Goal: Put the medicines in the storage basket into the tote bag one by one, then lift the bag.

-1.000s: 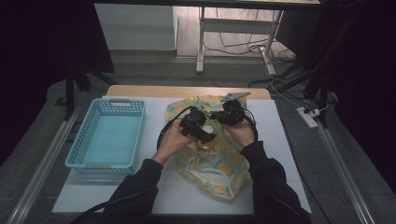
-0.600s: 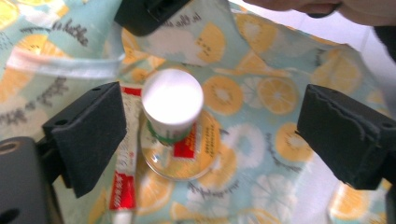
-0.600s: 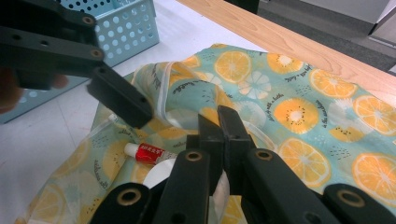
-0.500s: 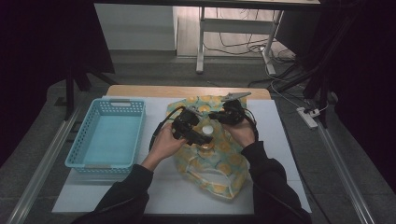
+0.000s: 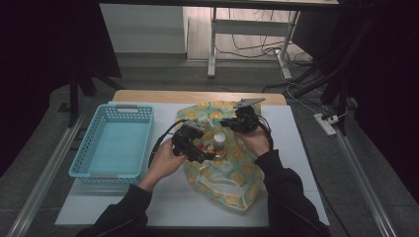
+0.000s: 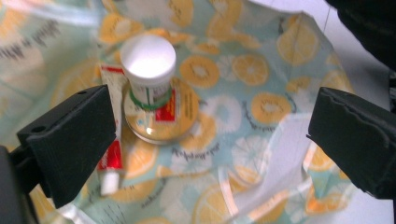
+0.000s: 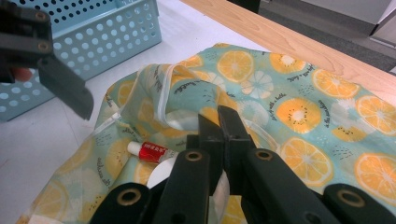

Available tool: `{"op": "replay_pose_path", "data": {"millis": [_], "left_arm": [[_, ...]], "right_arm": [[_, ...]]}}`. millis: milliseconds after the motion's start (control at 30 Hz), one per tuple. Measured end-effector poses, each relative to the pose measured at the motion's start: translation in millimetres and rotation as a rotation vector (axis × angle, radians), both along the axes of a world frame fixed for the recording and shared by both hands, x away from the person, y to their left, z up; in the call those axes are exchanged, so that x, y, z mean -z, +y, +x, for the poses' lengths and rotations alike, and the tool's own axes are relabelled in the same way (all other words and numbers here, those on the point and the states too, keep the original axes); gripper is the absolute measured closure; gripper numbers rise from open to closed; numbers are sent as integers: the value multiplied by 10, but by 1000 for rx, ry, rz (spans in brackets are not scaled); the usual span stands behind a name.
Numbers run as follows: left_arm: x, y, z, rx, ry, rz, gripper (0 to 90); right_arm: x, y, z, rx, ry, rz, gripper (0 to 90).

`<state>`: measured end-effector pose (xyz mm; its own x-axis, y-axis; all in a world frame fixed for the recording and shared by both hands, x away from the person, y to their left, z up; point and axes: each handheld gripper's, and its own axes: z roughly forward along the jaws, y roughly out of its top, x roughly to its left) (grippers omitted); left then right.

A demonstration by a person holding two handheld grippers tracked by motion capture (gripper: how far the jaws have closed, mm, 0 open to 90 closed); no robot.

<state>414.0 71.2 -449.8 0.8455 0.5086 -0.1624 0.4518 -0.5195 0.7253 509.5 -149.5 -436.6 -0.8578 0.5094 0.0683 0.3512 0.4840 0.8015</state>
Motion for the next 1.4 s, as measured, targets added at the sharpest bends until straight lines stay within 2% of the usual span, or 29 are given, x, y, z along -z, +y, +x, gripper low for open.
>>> {"op": "replay_pose_path", "data": {"millis": [167, 300, 400, 767, 933, 1133, 1333, 1400], "left_arm": [[59, -17, -99, 0, -11, 9, 0], [92, -35, -161, 17, 17, 1, 0], [121, -43, -201, 22, 12, 10, 1], [235, -28, -252, 17, 20, 33, 6], [304, -82, -253, 46, 23, 50, 6], [414, -155, -248, 77, 26, 91, 0], [539, -184, -225, 116, 34, 88, 0], [580, -202, -220, 123, 35, 102, 0]], "right_arm": [[0, 11, -10, -4, -2, -3, 900], [1, 23, -22, -8, 0, -4, 900], [9, 31, -27, -11, 2, -4, 900], [-7, 20, -38, -13, 0, -2, 900], [-7, 9, -38, -12, 1, -1, 900], [-14, 12, -44, -13, 0, 1, 900], [-4, 18, -52, -17, 0, 0, 900], [2, 20, -54, -19, 2, 2, 900]]}}
